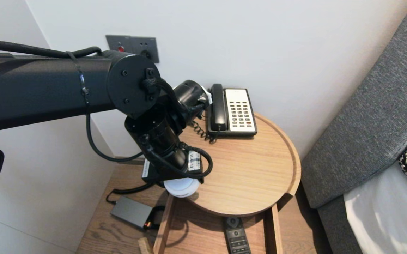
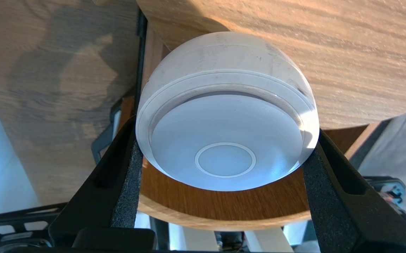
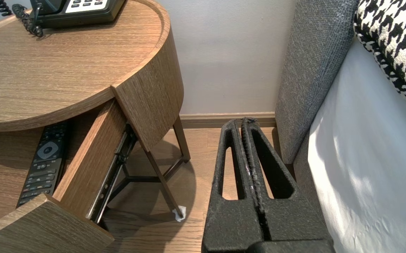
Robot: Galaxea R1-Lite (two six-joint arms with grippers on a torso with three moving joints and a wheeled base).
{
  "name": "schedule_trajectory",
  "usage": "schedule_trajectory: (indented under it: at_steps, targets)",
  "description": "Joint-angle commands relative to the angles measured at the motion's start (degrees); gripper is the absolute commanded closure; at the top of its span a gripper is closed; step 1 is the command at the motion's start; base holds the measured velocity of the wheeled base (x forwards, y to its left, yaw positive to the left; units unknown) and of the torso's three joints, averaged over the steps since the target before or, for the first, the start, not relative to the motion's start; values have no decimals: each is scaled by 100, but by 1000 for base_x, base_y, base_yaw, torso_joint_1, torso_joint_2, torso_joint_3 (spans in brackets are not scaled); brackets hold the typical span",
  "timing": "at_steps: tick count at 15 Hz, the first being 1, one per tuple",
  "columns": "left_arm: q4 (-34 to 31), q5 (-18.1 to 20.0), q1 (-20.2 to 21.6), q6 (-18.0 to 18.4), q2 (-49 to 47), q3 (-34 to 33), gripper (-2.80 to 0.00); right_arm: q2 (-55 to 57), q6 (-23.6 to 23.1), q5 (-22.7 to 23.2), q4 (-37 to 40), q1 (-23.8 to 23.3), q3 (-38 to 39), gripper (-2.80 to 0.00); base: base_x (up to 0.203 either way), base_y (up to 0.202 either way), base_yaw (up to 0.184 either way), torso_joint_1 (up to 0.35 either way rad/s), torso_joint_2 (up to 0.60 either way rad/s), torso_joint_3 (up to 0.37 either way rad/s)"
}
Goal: Take the remote control out of the drawer one by one and place them on the table
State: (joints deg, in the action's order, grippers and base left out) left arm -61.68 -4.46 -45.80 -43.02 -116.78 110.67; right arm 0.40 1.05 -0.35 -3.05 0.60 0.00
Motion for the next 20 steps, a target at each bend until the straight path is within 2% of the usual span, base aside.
schedule_trajectory:
  at_steps: [1, 20]
  targets:
    - [-18, -2, 1, -31, -92, -1, 0, 4, 1, 0, -3, 2, 149, 0, 0, 0, 0, 0, 0, 0]
    - [253, -64, 36, 180, -293, 16, 0, 4, 1, 0, -3, 2, 149, 0, 0, 0, 0, 0, 0, 0]
